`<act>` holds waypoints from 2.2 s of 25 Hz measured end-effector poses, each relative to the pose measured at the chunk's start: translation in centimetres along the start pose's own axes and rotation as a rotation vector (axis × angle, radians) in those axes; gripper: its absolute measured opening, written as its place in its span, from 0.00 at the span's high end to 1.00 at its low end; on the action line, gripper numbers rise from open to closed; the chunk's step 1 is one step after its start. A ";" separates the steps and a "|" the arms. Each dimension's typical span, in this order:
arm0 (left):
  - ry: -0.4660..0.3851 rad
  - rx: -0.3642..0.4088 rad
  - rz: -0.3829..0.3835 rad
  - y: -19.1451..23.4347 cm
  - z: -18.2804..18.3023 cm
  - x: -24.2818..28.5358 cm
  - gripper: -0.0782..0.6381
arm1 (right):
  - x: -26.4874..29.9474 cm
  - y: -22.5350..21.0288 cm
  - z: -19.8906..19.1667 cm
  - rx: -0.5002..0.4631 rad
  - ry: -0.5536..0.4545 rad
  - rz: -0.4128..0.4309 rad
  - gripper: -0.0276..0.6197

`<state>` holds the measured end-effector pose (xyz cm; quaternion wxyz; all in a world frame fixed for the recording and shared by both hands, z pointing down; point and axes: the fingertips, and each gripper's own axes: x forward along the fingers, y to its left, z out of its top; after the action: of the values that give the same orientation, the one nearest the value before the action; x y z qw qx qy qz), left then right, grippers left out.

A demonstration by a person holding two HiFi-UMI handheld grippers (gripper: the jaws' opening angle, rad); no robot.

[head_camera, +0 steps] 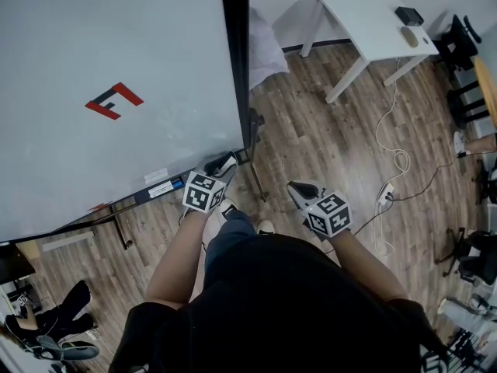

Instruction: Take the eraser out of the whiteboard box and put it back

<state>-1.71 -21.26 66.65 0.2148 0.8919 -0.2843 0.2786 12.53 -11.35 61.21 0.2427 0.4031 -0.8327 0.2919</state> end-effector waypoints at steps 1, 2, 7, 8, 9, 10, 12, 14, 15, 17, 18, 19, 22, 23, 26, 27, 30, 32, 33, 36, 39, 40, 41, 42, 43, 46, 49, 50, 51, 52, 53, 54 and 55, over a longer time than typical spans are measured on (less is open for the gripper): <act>0.001 -0.001 -0.002 0.0 -0.1 0.0 0.67 | 0.0 0.1 0.0 0.001 -0.002 0.000 0.95; 0.002 -0.001 -0.003 0.0 -0.1 -0.1 0.67 | 0.1 0.1 0.1 0.002 -0.003 0.001 0.95; 0.008 0.011 -0.002 -0.1 0.0 -0.2 0.65 | 0.0 0.4 0.4 -0.002 -0.009 0.004 0.95; 0.009 0.010 -0.003 -0.1 0.0 -0.3 0.65 | 0.0 0.4 0.4 -0.001 -0.009 0.004 0.95; 0.009 0.010 -0.004 -0.1 -0.1 -0.3 0.64 | 0.0 0.4 0.3 -0.001 -0.009 0.004 0.95; 0.008 0.010 -0.004 -0.1 -0.1 -0.4 0.64 | -0.1 0.5 0.3 -0.001 -0.008 0.004 0.95; 0.006 0.011 -0.002 0.0 -0.1 -0.5 0.64 | 0.0 0.5 0.2 -0.003 -0.006 0.004 0.95; 0.004 0.012 0.002 0.1 -0.1 -0.8 0.64 | -0.1 0.6 0.2 -0.007 -0.005 0.005 0.95; 0.004 0.012 0.004 0.0 -0.1 -1.0 0.64 | -0.2 0.7 0.3 -0.009 -0.006 0.006 0.95; 0.001 0.014 0.009 0.0 -0.1 -1.4 0.64 | -0.3 1.0 0.3 -0.013 -0.009 0.011 0.95; 0.000 0.014 0.012 0.0 -0.1 -1.6 0.64 | -0.3 1.1 0.3 -0.015 -0.010 0.013 0.95; -0.003 0.014 0.016 0.0 -0.1 -1.8 0.64 | -0.4 1.2 0.3 -0.017 -0.012 0.014 0.95; -0.008 0.011 0.027 0.0 -0.1 -2.6 0.63 | -0.5 1.6 0.3 -0.024 -0.013 0.020 0.95; -0.008 0.010 0.031 -0.1 -0.2 -2.9 0.63 | -0.6 1.7 0.3 -0.027 -0.014 0.023 0.95; -0.015 0.005 0.044 -0.2 -0.3 -3.9 0.63 | -1.0 2.0 0.4 -0.031 -0.018 0.029 0.95; -0.019 0.001 0.050 -0.2 -0.4 -4.2 0.63 | -1.1 2.0 0.4 -0.032 -0.021 0.029 0.95; -0.043 -0.014 0.074 0.0 -0.6 -5.4 0.63 | -1.2 1.9 0.6 -0.037 -0.028 0.029 0.95; -0.067 -0.024 0.095 0.1 -0.7 -6.4 0.64 | -1.3 2.0 0.9 -0.044 -0.034 0.030 0.95; -0.075 -0.029 0.104 0.2 -0.8 -6.8 0.64 | -1.3 2.1 1.0 -0.049 -0.037 0.031 0.95; -0.084 -0.040 0.122 0.1 -1.4 -8.1 0.64 | -1.5 2.6 1.4 -0.068 -0.044 0.039 0.95; -0.090 -0.051 0.134 -0.2 -2.1 -9.1 0.63 | -1.4 3.1 1.8 -0.086 -0.051 0.047 0.95; -0.092 -0.055 0.139 -0.3 -2.3 -9.5 0.64 | -1.4 3.2 2.0 -0.089 -0.053 0.050 0.95; -0.094 -0.060 0.145 -0.4 -2.6 -9.9 0.64 | -1.5 3.3 2.1 -0.091 -0.057 0.053 0.95; -0.098 -0.067 0.151 -0.5 -2.8 -10.3 0.64 | -1.6 3.4 2.3 -0.092 -0.062 0.054 0.95; -0.103 -0.074 0.155 -0.7 -3.0 -10.6 0.64 | -1.7 3.3 2.4 -0.091 -0.067 0.053 0.95; -0.119 -0.089 0.169 -0.9 -3.5 -11.8 0.64 | -2.0 3.1 3.0 -0.092 -0.082 0.046 0.95; -0.133 -0.100 0.184 -1.2 -4.2 -12.8 0.65 | -2.3 3.1 3.4 -0.103 -0.092 0.045 0.95; -0.137 -0.104 0.187 -1.3 -4.5 -13.1 0.66 | -2.4 3.2 3.5 -0.106 -0.093 0.045 0.95; -0.143 -0.109 0.187 -1.5 -4.7 -13.4 0.66 | -2.5 3.3 3.5 -0.108 -0.095 0.046 0.95; -0.148 -0.115 0.187 -1.7 -4.9 -13.7 0.66 | -2.5 3.5 3.6 -0.110 -0.097 0.048 0.95; -0.154 -0.119 0.186 -1.9 -5.1 -14.0 0.66 | -2.6 3.7 3.6 -0.112 -0.100 0.050 0.95; -0.159 -0.123 0.187 -2.1 -5.3 -14.2 0.67 | -2.6 3.9 3.7 -0.113 -0.102 0.053 0.95; -0.163 -0.126 0.189 -2.2 -5.6 -14.5 0.67 | -2.6 4.1 3.7 -0.116 -0.103 0.056 0.95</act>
<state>-12.29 -10.99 61.37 0.2193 0.8656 -0.4003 0.2059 10.01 -10.46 55.74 0.2145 0.3794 -0.8705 0.2289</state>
